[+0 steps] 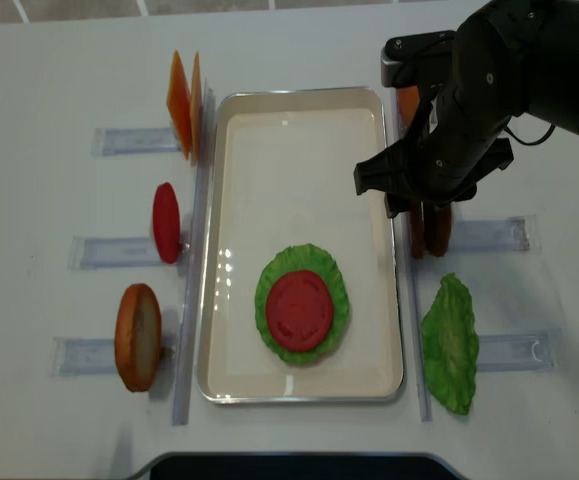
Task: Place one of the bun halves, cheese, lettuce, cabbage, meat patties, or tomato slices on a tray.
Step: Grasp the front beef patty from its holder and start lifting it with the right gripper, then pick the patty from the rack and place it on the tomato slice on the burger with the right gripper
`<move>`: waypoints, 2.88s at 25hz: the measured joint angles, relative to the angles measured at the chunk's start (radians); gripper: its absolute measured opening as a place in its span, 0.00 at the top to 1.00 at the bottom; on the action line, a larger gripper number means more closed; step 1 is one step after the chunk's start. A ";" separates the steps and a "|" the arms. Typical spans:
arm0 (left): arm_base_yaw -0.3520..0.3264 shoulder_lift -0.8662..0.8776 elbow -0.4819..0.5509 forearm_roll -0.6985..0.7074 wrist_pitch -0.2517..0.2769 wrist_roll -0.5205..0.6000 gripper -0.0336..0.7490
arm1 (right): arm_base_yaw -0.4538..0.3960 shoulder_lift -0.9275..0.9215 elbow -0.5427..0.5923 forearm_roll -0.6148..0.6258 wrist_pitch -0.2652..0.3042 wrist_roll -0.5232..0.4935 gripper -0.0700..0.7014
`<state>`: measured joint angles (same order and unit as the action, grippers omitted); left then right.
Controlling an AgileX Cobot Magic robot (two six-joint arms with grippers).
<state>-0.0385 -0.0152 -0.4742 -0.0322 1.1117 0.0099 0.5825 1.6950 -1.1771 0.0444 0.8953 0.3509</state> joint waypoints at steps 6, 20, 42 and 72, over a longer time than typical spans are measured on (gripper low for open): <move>0.000 0.000 0.000 0.000 0.000 0.000 0.96 | 0.000 0.013 0.000 -0.003 -0.010 0.000 0.38; 0.000 0.000 0.000 0.000 0.000 0.000 0.96 | 0.000 0.038 0.000 -0.097 -0.016 0.052 0.41; 0.000 0.000 0.000 0.000 0.000 0.000 0.96 | 0.000 0.061 0.000 -0.124 -0.012 0.053 0.74; 0.000 0.000 0.000 0.000 0.000 0.000 0.96 | 0.000 -0.209 0.000 0.029 0.056 -0.010 0.75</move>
<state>-0.0385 -0.0152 -0.4742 -0.0322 1.1117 0.0099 0.5825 1.4859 -1.1771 0.0729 0.9509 0.3405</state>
